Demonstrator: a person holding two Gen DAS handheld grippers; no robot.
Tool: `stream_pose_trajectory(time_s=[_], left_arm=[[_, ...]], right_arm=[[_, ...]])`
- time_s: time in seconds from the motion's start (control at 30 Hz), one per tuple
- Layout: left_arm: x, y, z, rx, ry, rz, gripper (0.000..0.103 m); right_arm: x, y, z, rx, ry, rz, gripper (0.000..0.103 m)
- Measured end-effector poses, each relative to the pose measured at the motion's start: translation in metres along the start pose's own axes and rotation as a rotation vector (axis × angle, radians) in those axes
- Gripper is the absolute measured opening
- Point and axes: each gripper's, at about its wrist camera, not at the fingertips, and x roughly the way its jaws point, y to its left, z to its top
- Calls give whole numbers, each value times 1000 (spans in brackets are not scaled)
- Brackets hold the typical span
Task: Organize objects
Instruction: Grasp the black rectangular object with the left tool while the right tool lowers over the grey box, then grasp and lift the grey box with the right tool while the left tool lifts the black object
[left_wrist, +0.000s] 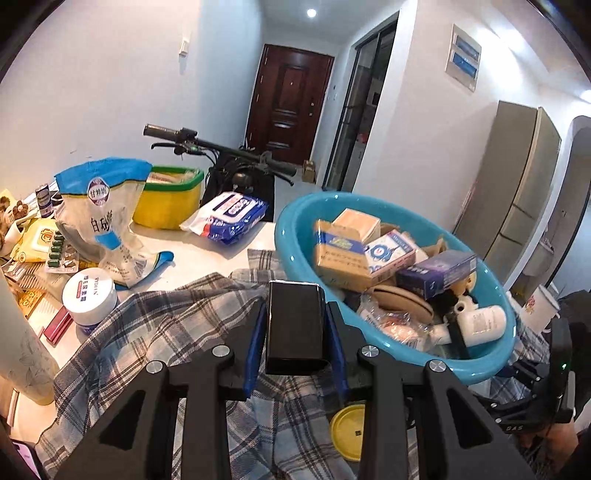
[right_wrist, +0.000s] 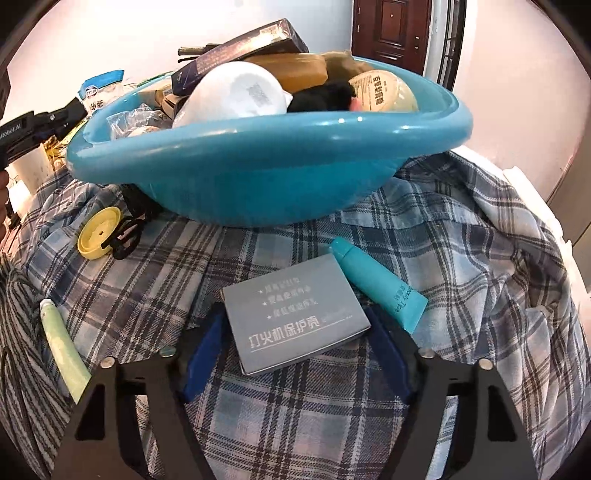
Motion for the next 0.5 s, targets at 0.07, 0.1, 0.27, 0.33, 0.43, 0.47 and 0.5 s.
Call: stream_pose_trajectory(time_s=[0.07,0.1,0.27,0.33,0.43,0.47,0.5], left_arm=[[-3,-1,1,-1,-20,-5,34],[-5,-1,2,0,-29,-5,34],[-9,-7,2,17,-61,0,34],[-11,-10,2,28,-82,0,34],[-14,-15,1,54,-125,7,34],[-16,-16,1,64,-139,7,34],[-18,-18,1,75,-154,4,34]], right_arm=[[-1,5,1,-24,-8,-26,72],[-2,9,1,-41,-14,-44,72],[-11,17,-2,-82,-61,-86,72],[-16,17,-3,-81,-84,-88,72],[-21,15,-4,-68,-108,-66,72],[-22,15,0,-64,-117,-59,72],[-25,14,0,-56,-132,-52,72]])
